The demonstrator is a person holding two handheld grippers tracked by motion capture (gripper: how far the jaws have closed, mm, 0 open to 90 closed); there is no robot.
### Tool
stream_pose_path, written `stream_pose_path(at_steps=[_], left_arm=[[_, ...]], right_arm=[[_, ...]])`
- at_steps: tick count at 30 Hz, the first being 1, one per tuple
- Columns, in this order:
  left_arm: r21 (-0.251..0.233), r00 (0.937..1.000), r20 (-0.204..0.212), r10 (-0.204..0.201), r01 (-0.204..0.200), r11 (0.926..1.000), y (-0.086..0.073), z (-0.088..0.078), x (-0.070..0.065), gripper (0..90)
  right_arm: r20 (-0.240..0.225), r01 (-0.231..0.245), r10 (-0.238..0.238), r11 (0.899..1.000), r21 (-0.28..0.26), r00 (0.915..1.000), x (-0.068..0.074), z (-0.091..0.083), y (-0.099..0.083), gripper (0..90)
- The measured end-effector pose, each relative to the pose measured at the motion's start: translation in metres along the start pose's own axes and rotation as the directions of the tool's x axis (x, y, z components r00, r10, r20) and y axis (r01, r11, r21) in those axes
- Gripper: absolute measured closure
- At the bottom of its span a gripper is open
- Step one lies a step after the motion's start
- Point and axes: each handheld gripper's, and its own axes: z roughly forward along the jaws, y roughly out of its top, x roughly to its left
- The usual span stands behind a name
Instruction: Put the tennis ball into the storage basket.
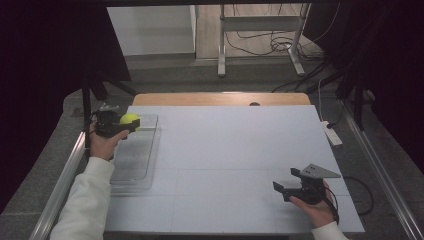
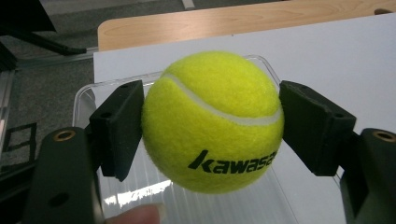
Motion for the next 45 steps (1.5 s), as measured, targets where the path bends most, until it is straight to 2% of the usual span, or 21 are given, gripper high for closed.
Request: stream_pose_path(at_steps=[9, 18, 45], left_arm=[[0.019, 0.9999, -0.012, -0.006, 0.006, 0.9998, 0.0, 0.007, 0.003, 26.0], [0.036, 0.9991, -0.028, -0.031, 0.032, 0.9988, -0.001, 0.013, 0.01, 25.9], [0.073, 0.9978, -0.05, -0.043, 0.047, 0.9962, 0.0, 0.026, 0.018, 25.9]], right_arm=[[0.0, 0.004, -0.004, 1.0, 0.002, 1.0, 0.0, 0.001, 0.0, 11.2], [0.0, 0.0, 0.0, 1.0, 0.002, 1.0, 0.0, 0.001, 0.0, 11.2], [0.002, 0.001, -0.001, 1.0, 0.01, 1.0, 0.0, 0.003, -0.001, 11.3]])
